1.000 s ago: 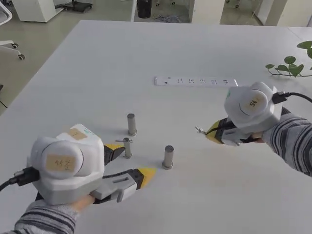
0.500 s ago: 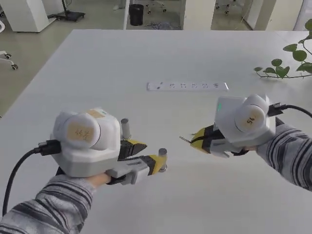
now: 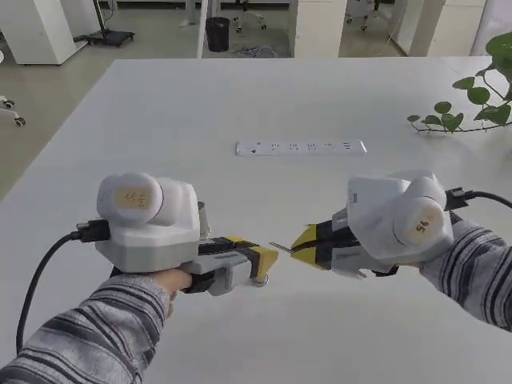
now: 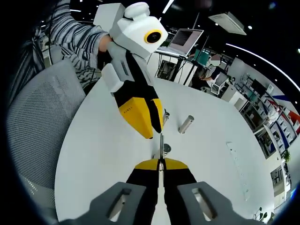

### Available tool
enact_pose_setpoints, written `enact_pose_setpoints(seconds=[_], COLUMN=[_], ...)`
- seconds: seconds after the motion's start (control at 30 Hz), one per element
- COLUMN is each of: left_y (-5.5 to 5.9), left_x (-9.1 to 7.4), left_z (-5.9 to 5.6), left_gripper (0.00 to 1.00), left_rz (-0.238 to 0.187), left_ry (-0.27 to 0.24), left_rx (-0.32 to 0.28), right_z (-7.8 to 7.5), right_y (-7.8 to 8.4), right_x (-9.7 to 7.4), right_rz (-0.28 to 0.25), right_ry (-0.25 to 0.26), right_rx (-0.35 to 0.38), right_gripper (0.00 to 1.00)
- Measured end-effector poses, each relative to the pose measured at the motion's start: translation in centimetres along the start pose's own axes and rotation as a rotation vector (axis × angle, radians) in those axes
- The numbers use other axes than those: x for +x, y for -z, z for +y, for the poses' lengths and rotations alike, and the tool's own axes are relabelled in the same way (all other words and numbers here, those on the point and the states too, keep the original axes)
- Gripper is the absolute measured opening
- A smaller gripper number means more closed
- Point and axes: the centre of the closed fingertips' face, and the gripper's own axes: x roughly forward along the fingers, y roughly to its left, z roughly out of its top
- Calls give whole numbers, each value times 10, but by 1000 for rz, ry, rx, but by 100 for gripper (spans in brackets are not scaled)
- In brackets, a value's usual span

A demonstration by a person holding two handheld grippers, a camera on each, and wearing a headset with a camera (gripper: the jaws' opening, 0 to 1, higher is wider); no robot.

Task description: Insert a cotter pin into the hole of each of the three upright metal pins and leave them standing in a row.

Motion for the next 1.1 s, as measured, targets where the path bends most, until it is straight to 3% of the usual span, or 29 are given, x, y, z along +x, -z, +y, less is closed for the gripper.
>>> enact_pose_setpoints(seconds=[0.4,0.63,1.1], left_y=[-1,-2,-1], left_x=[0,-1,-2], left_z=[-10,-10,-10], left_gripper=[3,0,0], left_rz=[-13,-41,-41], left_ry=[35,43,42], left_rx=[-42,-104,-88], right_z=[7,8,8], right_y=[-13,-17,-21], right_x=[-2,-1,-2], right_rz=[-16,-16,-14], right_ry=[-18,-18,-12], right_rx=[-76,-88,-103], right_gripper=[0,0,0])
